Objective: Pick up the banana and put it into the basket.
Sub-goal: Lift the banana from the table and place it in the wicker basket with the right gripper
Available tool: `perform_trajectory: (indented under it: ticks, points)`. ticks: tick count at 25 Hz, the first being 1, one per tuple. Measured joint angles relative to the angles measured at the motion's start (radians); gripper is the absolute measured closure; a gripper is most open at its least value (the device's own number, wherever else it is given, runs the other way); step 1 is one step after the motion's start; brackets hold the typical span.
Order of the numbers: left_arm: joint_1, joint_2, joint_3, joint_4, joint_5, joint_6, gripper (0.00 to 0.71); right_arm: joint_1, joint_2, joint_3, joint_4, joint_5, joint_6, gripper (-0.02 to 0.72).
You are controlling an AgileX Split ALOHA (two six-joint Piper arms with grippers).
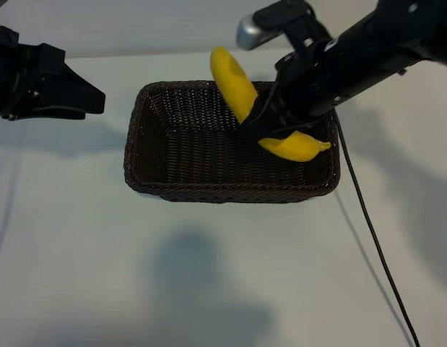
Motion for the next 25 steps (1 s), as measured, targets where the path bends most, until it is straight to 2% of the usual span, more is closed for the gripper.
perform_trajectory:
  ticks: [7, 17, 19, 23, 25]
  points:
    - [0.000, 0.000, 0.000, -0.016, 0.004, 0.011, 0.310, 0.006, 0.044, 0.000, -0.110, -0.033, 0.041, 0.281]
    - [0.000, 0.000, 0.000, -0.016, 0.004, 0.016, 0.310, 0.007, 0.047, 0.000, -0.118, -0.038, 0.046, 0.281]
    - [0.000, 0.000, 0.000, -0.016, 0.004, 0.016, 0.310, 0.009, 0.047, 0.000, -0.119, -0.038, 0.046, 0.250]
    - [0.000, 0.000, 0.000, -0.016, 0.006, 0.016, 0.310, 0.009, 0.044, 0.000, -0.121, -0.038, 0.065, 0.083]
    - [0.000, 0.000, 0.000, -0.016, 0.006, 0.016, 0.310, 0.009, 0.042, 0.000, -0.126, -0.040, 0.080, 0.054]
